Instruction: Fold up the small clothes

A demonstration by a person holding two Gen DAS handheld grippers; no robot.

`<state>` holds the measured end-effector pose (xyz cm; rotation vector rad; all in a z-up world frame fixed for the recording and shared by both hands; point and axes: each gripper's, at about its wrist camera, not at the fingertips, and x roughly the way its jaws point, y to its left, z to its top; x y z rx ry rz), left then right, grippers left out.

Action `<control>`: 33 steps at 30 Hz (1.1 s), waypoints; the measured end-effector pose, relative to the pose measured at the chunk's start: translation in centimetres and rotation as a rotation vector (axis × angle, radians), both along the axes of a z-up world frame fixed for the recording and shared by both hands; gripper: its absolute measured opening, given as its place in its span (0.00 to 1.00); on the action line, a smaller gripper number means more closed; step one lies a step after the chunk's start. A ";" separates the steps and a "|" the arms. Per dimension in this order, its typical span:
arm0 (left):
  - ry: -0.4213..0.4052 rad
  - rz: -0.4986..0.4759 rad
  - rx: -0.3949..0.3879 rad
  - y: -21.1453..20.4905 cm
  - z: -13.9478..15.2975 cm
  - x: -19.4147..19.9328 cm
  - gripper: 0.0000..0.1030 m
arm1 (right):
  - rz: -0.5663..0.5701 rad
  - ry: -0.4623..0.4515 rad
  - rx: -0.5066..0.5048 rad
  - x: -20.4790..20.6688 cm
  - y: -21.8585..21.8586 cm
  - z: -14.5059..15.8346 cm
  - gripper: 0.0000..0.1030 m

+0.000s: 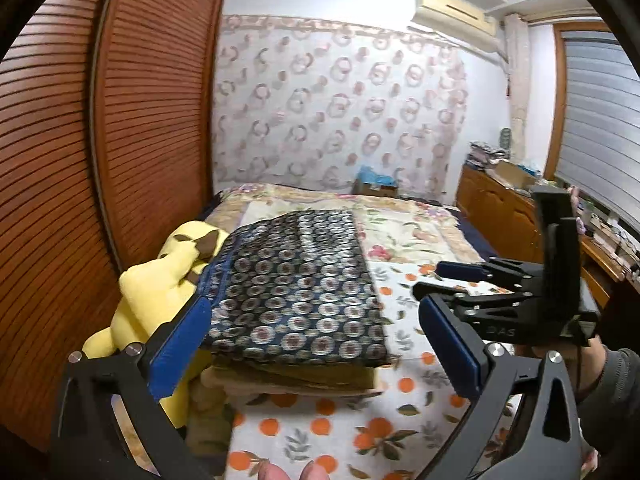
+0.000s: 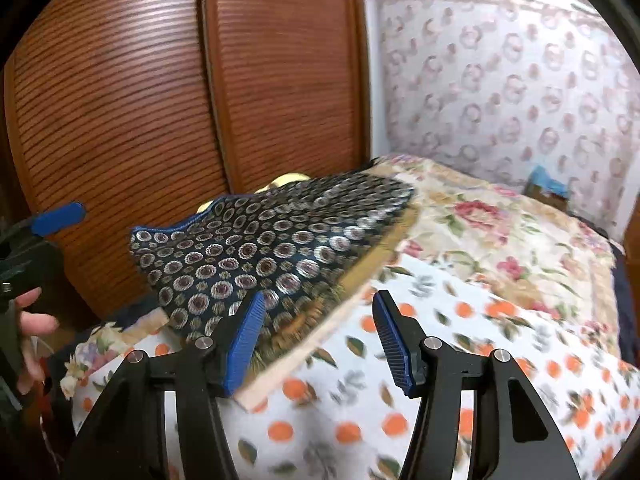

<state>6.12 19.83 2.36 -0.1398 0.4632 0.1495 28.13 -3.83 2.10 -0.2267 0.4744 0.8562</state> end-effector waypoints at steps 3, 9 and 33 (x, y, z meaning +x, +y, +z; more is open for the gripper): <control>-0.014 -0.035 0.013 -1.6 0.7 -0.1 1.00 | -0.045 -0.015 0.032 -2.4 -3.2 1.1 0.60; -0.027 -0.080 0.018 -4.8 1.5 0.0 1.00 | -0.122 -0.037 0.084 -7.0 -8.7 2.6 0.77; -0.072 -0.171 0.071 -15.5 5.5 -0.7 1.00 | -0.538 -0.189 0.181 -21.4 -20.2 6.0 0.78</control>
